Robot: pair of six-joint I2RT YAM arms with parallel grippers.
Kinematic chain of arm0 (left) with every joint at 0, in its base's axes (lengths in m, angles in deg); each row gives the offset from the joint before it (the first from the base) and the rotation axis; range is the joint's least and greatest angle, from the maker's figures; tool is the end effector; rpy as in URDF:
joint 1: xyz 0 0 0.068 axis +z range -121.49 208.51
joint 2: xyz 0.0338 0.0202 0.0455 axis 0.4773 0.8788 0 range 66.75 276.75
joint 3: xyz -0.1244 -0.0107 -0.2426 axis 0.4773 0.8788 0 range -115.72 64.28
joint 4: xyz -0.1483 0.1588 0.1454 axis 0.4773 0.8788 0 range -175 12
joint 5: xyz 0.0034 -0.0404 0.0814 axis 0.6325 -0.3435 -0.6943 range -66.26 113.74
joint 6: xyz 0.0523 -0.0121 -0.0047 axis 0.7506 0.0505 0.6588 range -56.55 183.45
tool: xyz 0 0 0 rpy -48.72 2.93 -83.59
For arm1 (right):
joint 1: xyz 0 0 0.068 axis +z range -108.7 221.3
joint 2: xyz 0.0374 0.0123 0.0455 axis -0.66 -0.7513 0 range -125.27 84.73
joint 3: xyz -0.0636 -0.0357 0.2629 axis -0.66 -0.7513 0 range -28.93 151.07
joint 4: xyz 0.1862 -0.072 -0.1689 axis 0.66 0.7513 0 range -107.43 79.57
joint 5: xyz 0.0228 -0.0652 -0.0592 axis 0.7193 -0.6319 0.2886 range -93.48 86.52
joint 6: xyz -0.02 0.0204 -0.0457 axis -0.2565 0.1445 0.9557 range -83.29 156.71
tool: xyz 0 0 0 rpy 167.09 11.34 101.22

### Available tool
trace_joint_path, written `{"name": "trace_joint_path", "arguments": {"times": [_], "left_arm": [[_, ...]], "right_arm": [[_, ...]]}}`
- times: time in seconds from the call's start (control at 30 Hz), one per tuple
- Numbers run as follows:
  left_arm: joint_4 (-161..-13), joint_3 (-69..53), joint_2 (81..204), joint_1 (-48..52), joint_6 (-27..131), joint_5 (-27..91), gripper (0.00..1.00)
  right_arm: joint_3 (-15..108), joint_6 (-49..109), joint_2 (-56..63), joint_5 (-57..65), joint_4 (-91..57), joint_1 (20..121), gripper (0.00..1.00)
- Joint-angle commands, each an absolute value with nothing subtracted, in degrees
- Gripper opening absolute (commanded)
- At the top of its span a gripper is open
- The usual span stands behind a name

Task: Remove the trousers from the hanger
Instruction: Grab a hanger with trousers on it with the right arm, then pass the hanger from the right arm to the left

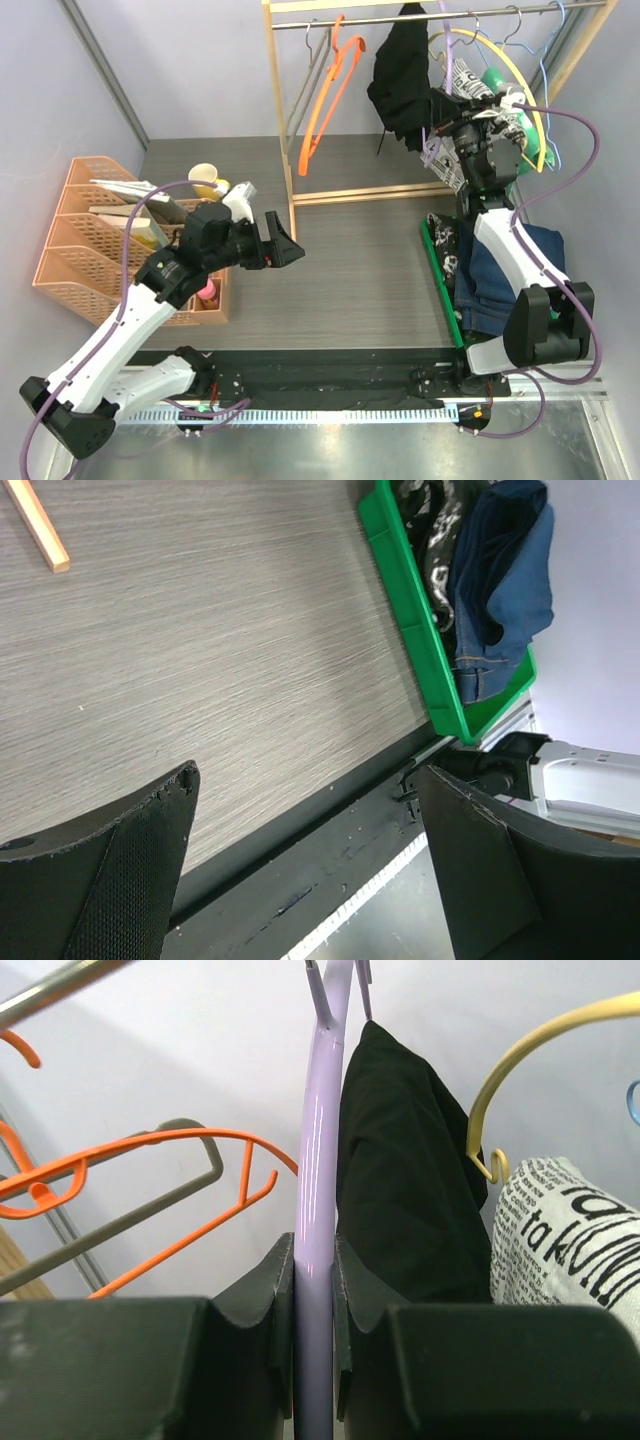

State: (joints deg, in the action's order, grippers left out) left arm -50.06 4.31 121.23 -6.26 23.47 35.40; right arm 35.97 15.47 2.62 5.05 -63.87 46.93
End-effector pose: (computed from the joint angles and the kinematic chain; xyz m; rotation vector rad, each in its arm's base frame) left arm 0.1598 -0.1197 0.3581 0.0314 2.2342 -0.9715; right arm 0.3288 0.0377 0.4133 0.0105 1.0795 0.5020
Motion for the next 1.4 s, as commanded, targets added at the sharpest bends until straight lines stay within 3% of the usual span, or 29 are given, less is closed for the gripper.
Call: {"name": "trace_joint_path", "arguments": {"times": [0.0, 0.33, 0.53, 0.7, 0.97, 1.1, 1.37], "left_arm": [[-52.1, 3.1, 118.5, -6.2, 23.1, 36.6, 0.89], [-51.4, 2.1, 114.7, -6.3, 20.4, 37.2, 0.89], [-53.6, 3.2, 112.8, -6.3, 17.4, 40.3, 0.89], [-54.2, 1.8, 111.3, -6.2, 14.6, 42.9, 0.89], [-62.8, 1.1, 110.3, -6.3, 4.7, 51.5, 0.89], [-67.2, 2.0, 110.4, -6.2, 0.1, 54.8, 0.9], [-67.4, 1.8, 108.9, -6.3, 5.3, 50.2, 0.87]], "right_arm": [[38.0, 14.7, 7.8, 5.1, -72.6, 47.1, 0.01], [36.2, 11.4, 15.4, 4.3, -54.5, 47.1, 0.01], [29.3, 9.3, 28.5, 3.5, -40.6, 47.2, 0.01], [29.4, 7.6, 38.3, 4.4, -21.7, 47.2, 0.01], [33.6, 6.8, 43.7, 15.3, 9.2, 47.1, 0.01], [33.8, 8.7, 46.6, 19.5, 16.5, 47.1, 0.01], [38.2, -0.4, 48.7, 23.1, 19.5, 47.2, 0.01]]}}
